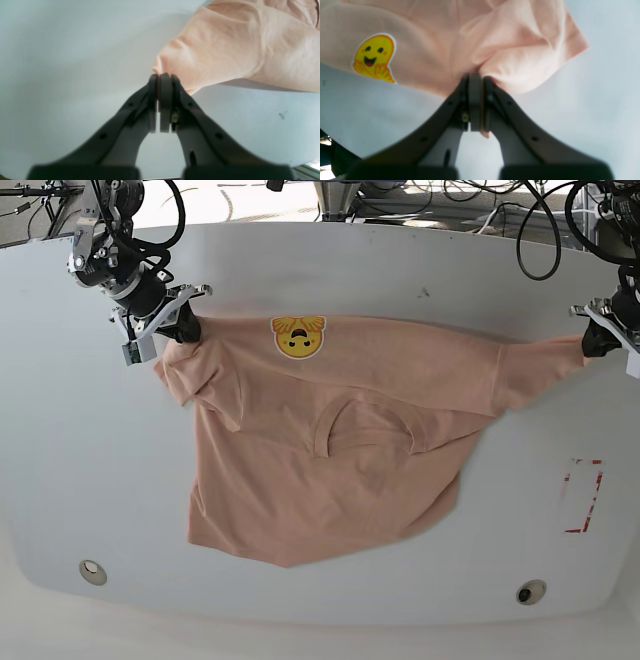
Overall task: Fold the T-shirt properly
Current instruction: 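Lay the lifted shirt down, holding its edge with both grippers, then release the right gripper and move it onto the shirt body below the print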
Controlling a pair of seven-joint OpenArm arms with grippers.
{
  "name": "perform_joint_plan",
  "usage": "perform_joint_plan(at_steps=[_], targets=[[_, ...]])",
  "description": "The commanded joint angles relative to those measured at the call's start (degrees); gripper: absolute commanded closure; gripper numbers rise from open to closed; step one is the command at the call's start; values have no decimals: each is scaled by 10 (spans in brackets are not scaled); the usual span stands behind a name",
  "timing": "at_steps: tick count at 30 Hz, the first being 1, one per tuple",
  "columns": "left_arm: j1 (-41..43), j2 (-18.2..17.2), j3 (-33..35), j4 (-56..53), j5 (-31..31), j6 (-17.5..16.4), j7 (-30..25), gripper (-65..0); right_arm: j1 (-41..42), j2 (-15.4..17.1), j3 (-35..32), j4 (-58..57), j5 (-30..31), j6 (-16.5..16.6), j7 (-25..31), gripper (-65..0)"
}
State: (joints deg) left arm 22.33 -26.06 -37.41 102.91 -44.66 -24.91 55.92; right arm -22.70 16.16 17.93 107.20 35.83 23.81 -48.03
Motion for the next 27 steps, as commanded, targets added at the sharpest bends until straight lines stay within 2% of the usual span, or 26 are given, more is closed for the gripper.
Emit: perform_joint_plan(at_steps=[1, 4, 8, 11, 20, 23, 27], targets=[[7, -11, -6, 7, -6, 0, -12, 0, -1, 8, 2, 2, 5, -1, 10, -59], [12, -11, -6, 7, -6, 0, -12, 0, -4, 8, 2, 0, 3, -2, -3, -185], [19, -11, -6, 7, -6, 0, -14, 0, -5, 8, 1, 4, -14, -2, -19, -390], [19, -11, -6, 8, -6, 0, -14, 0, -5, 9, 1, 19, -20, -2, -21, -482], [18, -11, -6, 8, -6, 0, -14, 0, 38, 22, -2, 65, -96, 2, -22, -496], [18, -11, -6, 8, -6, 0, -15, 0, 80, 22, -22, 59, -115, 3, -22, -496], [17, -11, -6, 8, -6, 0, -15, 0, 137, 23, -79, 31, -150, 3, -22, -496]])
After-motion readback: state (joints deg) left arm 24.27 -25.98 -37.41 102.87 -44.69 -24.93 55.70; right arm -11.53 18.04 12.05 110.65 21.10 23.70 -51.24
